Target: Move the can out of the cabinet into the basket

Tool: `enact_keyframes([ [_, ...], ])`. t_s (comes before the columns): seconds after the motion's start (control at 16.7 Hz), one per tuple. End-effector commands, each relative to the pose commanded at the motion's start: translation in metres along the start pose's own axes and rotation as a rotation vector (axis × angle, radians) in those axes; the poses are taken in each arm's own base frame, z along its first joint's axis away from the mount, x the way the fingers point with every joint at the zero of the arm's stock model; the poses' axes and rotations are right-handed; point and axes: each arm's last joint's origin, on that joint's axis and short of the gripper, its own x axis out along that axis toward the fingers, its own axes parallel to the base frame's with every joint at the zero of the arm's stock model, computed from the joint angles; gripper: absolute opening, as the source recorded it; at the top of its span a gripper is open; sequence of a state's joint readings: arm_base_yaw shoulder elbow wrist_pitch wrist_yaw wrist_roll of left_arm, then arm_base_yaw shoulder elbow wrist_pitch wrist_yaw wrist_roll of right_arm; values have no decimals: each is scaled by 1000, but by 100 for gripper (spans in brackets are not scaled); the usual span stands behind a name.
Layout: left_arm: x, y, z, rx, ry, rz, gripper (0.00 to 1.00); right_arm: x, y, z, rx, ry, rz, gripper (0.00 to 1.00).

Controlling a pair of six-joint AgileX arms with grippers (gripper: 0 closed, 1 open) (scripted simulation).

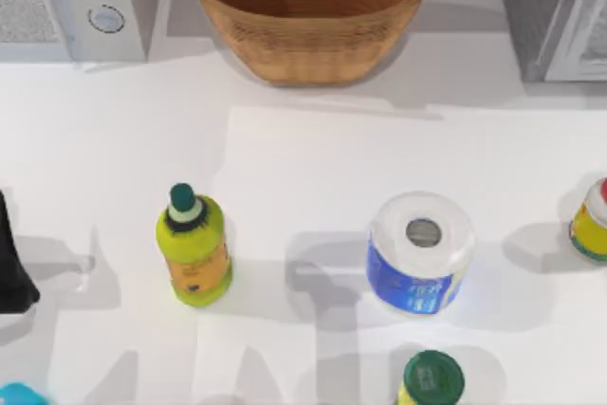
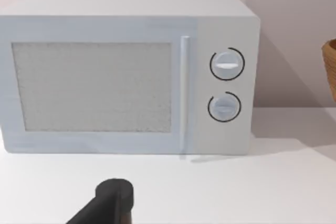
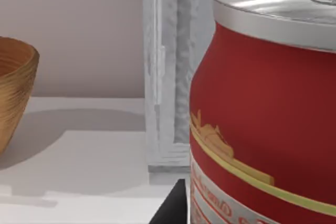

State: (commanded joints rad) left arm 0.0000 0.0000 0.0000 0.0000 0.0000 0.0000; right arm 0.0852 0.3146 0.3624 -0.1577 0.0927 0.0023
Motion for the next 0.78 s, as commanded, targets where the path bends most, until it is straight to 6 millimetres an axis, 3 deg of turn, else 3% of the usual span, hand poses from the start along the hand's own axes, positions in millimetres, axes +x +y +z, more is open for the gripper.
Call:
enact_keyframes([
  [0.12, 0, 0, 0, 0, 0, 0, 100, -1, -3, -37, 6, -29, 3, 0],
  [0.3, 0, 0, 0, 0, 0, 0, 100, -1, -6, -71, 10, -83, 6, 0],
  [0.42, 0, 0, 0, 0, 0, 0, 100, 0, -7, -81, 11, -105, 7, 0],
  [0.78, 0, 0, 0, 0, 0, 0, 100, 1, -6, -86, 12, -93, 10, 0],
])
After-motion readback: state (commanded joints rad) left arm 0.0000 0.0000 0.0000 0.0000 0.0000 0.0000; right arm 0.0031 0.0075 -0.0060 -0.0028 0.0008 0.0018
